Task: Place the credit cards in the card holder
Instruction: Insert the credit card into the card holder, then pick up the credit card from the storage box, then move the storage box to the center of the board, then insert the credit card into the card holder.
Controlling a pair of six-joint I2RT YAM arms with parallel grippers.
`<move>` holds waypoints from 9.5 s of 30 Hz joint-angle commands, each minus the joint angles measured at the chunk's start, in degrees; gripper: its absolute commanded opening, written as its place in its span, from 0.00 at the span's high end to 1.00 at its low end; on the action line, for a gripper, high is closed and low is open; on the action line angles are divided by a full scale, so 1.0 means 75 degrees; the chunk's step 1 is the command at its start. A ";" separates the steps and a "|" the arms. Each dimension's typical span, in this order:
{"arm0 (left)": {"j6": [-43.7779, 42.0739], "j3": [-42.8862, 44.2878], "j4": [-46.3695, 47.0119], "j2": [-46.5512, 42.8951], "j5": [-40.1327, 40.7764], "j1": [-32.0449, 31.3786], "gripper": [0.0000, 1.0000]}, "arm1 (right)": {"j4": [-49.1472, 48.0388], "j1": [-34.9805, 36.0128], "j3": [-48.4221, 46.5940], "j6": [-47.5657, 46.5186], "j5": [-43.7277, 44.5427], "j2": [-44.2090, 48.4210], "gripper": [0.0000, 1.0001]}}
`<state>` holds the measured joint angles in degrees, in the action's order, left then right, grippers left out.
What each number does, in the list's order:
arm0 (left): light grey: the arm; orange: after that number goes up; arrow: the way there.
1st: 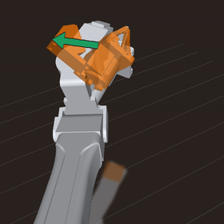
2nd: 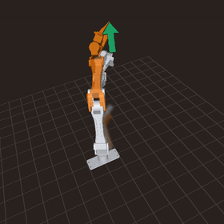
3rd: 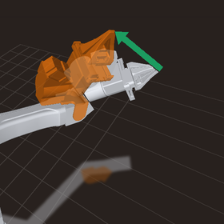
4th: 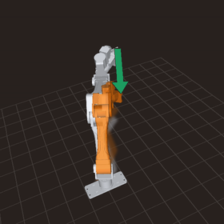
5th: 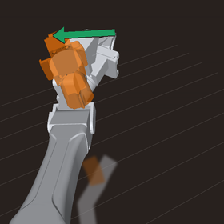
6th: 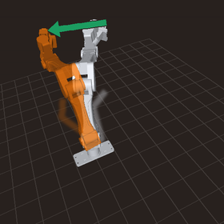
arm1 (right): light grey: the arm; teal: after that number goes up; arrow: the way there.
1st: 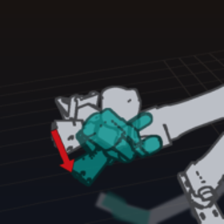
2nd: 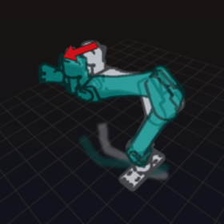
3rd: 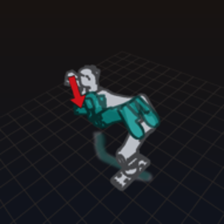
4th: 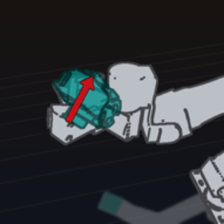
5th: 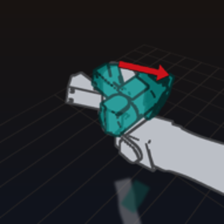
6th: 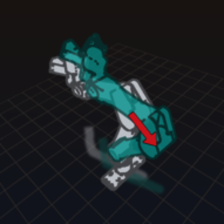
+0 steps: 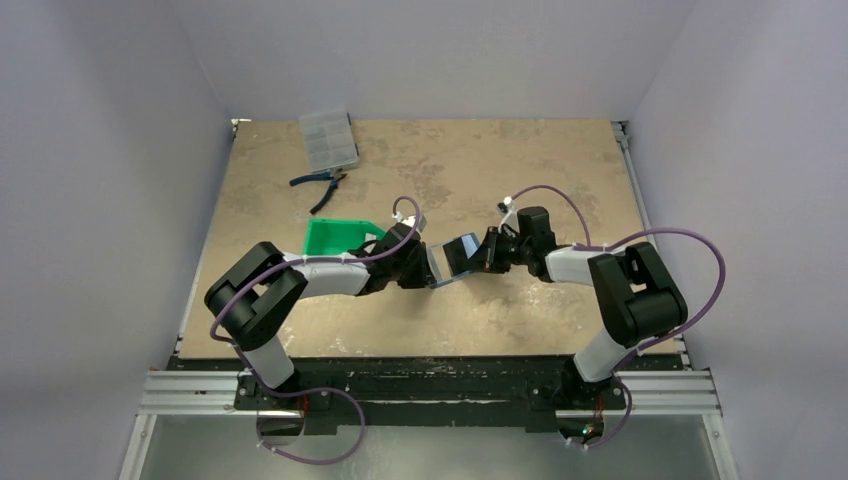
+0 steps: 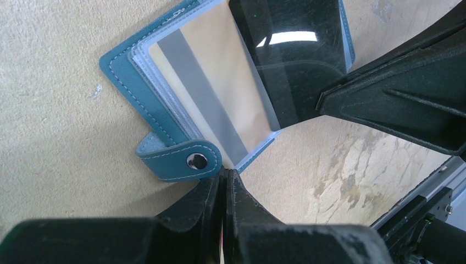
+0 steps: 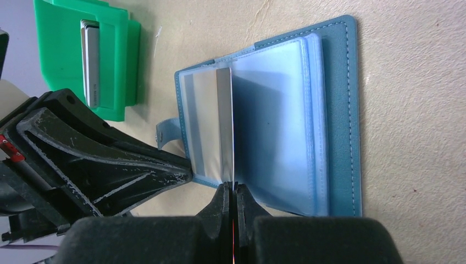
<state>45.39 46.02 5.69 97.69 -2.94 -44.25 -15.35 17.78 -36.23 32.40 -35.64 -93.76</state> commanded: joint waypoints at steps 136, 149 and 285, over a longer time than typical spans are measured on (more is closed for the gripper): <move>-0.1899 0.0426 -0.2412 -0.1856 -0.1857 0.3341 0.39 | 0.1063 0.0828 -0.0497 -0.0887 0.1096 0.1086 0.54; -0.1946 0.0406 -0.2410 -0.1997 -0.1768 0.3439 0.67 | 0.1013 0.0828 -0.0458 -0.0875 0.1031 0.0975 0.54; 0.0969 -0.0067 0.0866 -0.0201 -0.2807 0.1235 1.00 | 0.0853 0.0688 -0.0513 -0.0477 0.2423 -0.0130 0.72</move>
<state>51.55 46.33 8.86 97.30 -22.31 -35.59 -8.91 23.55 -41.08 29.76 -19.18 -93.49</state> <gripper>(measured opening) 0.048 0.281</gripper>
